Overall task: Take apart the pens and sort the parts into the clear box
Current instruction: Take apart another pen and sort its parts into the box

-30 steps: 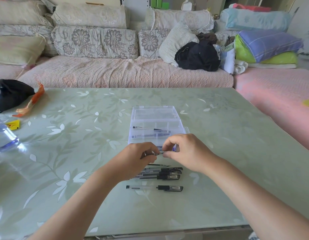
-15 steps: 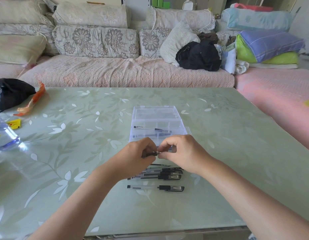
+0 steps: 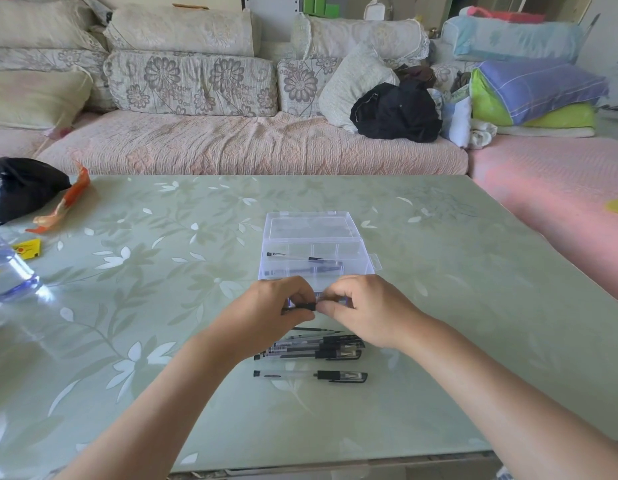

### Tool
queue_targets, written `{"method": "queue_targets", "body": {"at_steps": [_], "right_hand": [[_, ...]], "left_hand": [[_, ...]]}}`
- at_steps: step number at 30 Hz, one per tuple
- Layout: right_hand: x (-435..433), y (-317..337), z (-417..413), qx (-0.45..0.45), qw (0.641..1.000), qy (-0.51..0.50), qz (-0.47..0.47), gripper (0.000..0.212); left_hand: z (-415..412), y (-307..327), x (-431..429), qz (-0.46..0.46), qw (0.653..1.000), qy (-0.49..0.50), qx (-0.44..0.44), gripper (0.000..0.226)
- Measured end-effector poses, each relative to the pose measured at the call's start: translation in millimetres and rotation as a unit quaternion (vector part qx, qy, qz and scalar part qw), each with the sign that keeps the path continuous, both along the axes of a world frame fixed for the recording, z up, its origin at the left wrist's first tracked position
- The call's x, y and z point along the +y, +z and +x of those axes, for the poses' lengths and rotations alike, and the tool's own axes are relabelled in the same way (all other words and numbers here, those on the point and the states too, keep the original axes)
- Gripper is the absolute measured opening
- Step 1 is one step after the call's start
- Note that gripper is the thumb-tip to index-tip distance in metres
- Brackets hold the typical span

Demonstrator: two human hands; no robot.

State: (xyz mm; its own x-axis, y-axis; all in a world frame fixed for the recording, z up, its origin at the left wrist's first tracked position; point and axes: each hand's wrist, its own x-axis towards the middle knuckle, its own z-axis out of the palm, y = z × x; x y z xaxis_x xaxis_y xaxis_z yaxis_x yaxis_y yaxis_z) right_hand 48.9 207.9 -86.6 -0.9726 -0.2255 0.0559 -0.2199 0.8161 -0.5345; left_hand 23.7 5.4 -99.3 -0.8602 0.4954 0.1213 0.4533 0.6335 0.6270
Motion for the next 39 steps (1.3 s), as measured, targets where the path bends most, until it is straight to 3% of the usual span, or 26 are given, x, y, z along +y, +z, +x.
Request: {"method": "queue_targets", "body": {"at_steps": [10, 13, 20, 24, 32, 36, 39], "right_hand": [[1.0, 3.0, 0.3, 0.031, 0.999, 0.018, 0.018, 0.012], [1.9, 2.4, 0.1, 0.020, 0.999, 0.014, 0.024, 0.020], [2.8, 3.6, 1.2, 0.025, 0.999, 0.022, 0.032, 0.011], [3.1, -0.7, -1.2, 0.011, 0.999, 0.023, 0.029, 0.025], [2.8, 0.2, -0.1, 0.039, 0.998, 0.023, 0.037, 0.014], [2.9, -1.8, -1.4, 0.039, 0.998, 0.030, 0.042, 0.022], [2.1, 0.8, 0.6, 0.052, 0.997, 0.025, 0.048, 0.014]], "left_hand": [[-0.8, 0.8, -1.7, 0.008, 1.000, 0.005, -0.010, 0.010], [-0.7, 1.2, -2.2, 0.010, 1.000, 0.005, -0.009, 0.010], [-0.9, 1.2, -2.5, 0.002, 1.000, 0.004, -0.008, 0.009], [-0.9, 1.5, -3.8, -0.011, 1.000, 0.003, 0.008, 0.009], [1.3, 3.7, -2.9, -0.049, 0.998, 0.015, 0.023, 0.007], [2.7, 4.8, -1.4, -0.059, 0.998, 0.022, 0.028, 0.006], [3.6, 5.9, -0.7, -0.068, 0.997, 0.022, 0.036, 0.006]]}}
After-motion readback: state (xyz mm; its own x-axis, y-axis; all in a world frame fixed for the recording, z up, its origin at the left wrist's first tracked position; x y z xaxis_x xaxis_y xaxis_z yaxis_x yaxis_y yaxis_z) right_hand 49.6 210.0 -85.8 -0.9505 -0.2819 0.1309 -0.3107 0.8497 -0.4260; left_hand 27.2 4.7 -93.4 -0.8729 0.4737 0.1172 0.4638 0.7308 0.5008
